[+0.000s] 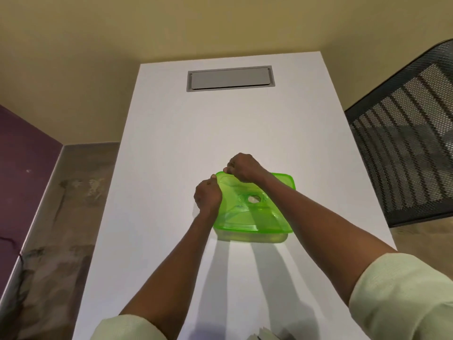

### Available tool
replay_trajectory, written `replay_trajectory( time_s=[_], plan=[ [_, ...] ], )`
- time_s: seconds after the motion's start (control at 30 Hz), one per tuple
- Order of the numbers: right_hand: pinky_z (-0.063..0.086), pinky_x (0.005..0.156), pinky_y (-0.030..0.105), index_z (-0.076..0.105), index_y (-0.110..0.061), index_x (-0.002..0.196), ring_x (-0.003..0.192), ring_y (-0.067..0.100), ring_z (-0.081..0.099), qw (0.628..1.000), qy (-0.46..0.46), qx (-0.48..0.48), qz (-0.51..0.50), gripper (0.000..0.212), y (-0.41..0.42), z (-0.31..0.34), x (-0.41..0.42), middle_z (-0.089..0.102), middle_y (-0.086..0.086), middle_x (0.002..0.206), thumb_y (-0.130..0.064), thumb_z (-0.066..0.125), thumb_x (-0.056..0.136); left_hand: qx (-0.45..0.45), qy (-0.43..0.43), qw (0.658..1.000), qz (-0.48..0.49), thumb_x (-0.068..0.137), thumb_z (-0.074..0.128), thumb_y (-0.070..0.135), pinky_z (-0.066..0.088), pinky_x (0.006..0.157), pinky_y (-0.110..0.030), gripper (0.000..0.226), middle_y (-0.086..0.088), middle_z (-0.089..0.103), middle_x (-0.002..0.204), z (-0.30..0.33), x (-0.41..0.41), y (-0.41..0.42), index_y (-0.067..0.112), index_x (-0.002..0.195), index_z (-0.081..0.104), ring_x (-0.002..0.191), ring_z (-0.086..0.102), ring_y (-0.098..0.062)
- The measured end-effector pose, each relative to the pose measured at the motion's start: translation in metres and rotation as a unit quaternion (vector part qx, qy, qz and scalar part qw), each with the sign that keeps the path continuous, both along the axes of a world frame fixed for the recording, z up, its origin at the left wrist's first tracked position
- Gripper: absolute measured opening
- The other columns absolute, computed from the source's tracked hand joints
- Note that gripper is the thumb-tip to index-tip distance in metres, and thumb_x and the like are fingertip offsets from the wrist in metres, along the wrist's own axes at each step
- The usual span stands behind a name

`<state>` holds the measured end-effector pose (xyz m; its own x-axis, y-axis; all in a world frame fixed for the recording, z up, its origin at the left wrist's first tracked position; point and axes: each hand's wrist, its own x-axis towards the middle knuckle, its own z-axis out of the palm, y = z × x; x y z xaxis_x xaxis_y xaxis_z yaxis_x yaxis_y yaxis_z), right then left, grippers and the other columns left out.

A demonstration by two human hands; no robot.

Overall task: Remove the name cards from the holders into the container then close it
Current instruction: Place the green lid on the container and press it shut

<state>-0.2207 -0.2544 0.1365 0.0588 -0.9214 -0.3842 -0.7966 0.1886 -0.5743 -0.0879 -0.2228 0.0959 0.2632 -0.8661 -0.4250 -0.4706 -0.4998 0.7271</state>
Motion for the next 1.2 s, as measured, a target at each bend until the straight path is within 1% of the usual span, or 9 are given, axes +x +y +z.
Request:
replay_trajectory(
  time_s=[0.1, 0.2, 0.3, 0.47, 0.63, 0.73, 0.83, 1.0, 1.2],
  plan=[
    [0.043, 0.073, 0.033, 0.065, 0.009, 0.085, 0.083, 0.031, 0.057, 0.999, 0.002, 0.037, 0.019, 0.045, -0.005, -0.009, 0.011, 0.066, 0.021, 0.090, -0.033, 0.054, 0.097, 0.013, 0.054, 0.996, 0.067, 0.097, 0.047, 0.040, 0.037, 0.061, -0.031, 0.044, -0.002, 0.053, 0.063, -0.005, -0.003, 0.001, 0.013, 0.063, 0.056, 0.067, 0.047, -0.025],
    [0.035, 0.067, 0.032, 0.058, 0.000, 0.074, 0.073, 0.025, 0.046, 0.998, -0.023, 0.053, -0.034, 0.039, -0.009, -0.019, 0.016, 0.049, 0.011, 0.065, -0.036, 0.062, 0.091, 0.012, 0.060, 0.994, 0.088, 0.095, 0.051, 0.038, 0.028, 0.053, -0.030, 0.048, 0.002, 0.037, 0.054, -0.006, -0.004, 0.001, 0.015, 0.054, 0.043, 0.059, 0.035, -0.022],
    [0.037, 0.070, 0.033, 0.058, -0.001, 0.075, 0.076, 0.023, 0.047, 0.991, -0.045, 0.077, -0.101, 0.037, -0.017, -0.027, 0.020, 0.053, 0.009, 0.071, -0.034, 0.071, 0.083, 0.004, 0.068, 0.993, 0.101, 0.094, 0.053, 0.038, 0.029, 0.055, -0.031, 0.049, 0.003, 0.035, 0.053, -0.010, -0.004, 0.002, 0.015, 0.053, 0.041, 0.058, 0.033, -0.021],
    [0.030, 0.071, 0.034, 0.030, -0.014, 0.056, 0.076, 0.023, 0.039, 0.984, -0.012, 0.106, -0.142, 0.053, -0.024, -0.033, 0.024, 0.035, -0.001, 0.057, -0.034, 0.073, 0.079, -0.004, 0.062, 0.990, 0.124, 0.092, 0.054, 0.038, 0.029, 0.054, -0.029, 0.051, 0.004, 0.031, 0.053, -0.014, -0.006, 0.005, 0.015, 0.050, 0.037, 0.061, 0.032, -0.022],
    [0.029, 0.072, 0.034, 0.031, -0.016, 0.057, 0.075, 0.023, 0.037, 0.977, -0.036, 0.113, -0.177, 0.052, -0.025, -0.039, 0.023, 0.034, -0.001, 0.057, -0.032, 0.076, 0.075, -0.008, 0.069, 0.988, 0.137, 0.091, 0.057, 0.039, 0.041, 0.065, -0.029, 0.037, -0.002, 0.049, 0.065, -0.017, -0.007, 0.005, 0.017, 0.061, 0.056, 0.067, 0.042, -0.023],
    [0.031, 0.072, 0.033, 0.033, -0.015, 0.058, 0.076, 0.024, 0.041, 0.975, -0.028, 0.124, -0.183, 0.051, -0.029, -0.040, 0.024, 0.038, -0.002, 0.058, -0.034, 0.078, 0.075, -0.010, 0.065, 0.988, 0.143, 0.091, 0.057, 0.039, 0.037, 0.060, -0.028, 0.042, 0.000, 0.042, 0.059, -0.018, -0.007, 0.005, 0.010, 0.060, 0.056, 0.065, 0.038, -0.023],
    [0.036, 0.072, 0.033, 0.038, -0.013, 0.060, 0.077, 0.024, 0.046, 0.971, -0.021, 0.139, -0.191, 0.049, -0.035, -0.041, 0.024, 0.042, -0.001, 0.060, -0.036, 0.080, 0.073, -0.012, 0.057, 0.988, 0.146, 0.090, 0.058, 0.039, 0.034, 0.057, -0.027, 0.046, 0.000, 0.035, 0.055, -0.018, -0.008, 0.005, 0.009, 0.059, 0.043, 0.062, 0.034, -0.024],
    [0.041, 0.081, 0.034, 0.042, -0.013, 0.063, 0.082, 0.023, 0.054, 0.967, 0.004, 0.138, -0.213, 0.046, -0.037, -0.043, 0.029, 0.048, -0.002, 0.063, -0.036, 0.081, 0.071, 0.009, 0.049, 0.985, 0.163, 0.088, 0.060, 0.038, 0.033, 0.053, -0.023, 0.048, 0.001, 0.036, 0.049, -0.021, -0.008, 0.002, 0.009, 0.051, 0.049, 0.054, 0.035, -0.020],
    [0.035, 0.078, 0.034, 0.042, -0.014, 0.064, 0.078, 0.023, 0.052, 0.966, 0.001, 0.133, -0.223, 0.045, -0.032, -0.039, 0.030, 0.049, -0.003, 0.063, -0.037, 0.081, 0.070, 0.014, 0.050, 0.984, 0.168, 0.087, 0.060, 0.041, 0.037, 0.056, -0.025, 0.044, 0.000, 0.042, 0.054, -0.022, -0.008, 0.002, 0.005, 0.062, 0.058, 0.057, 0.038, -0.021]
  ],
)
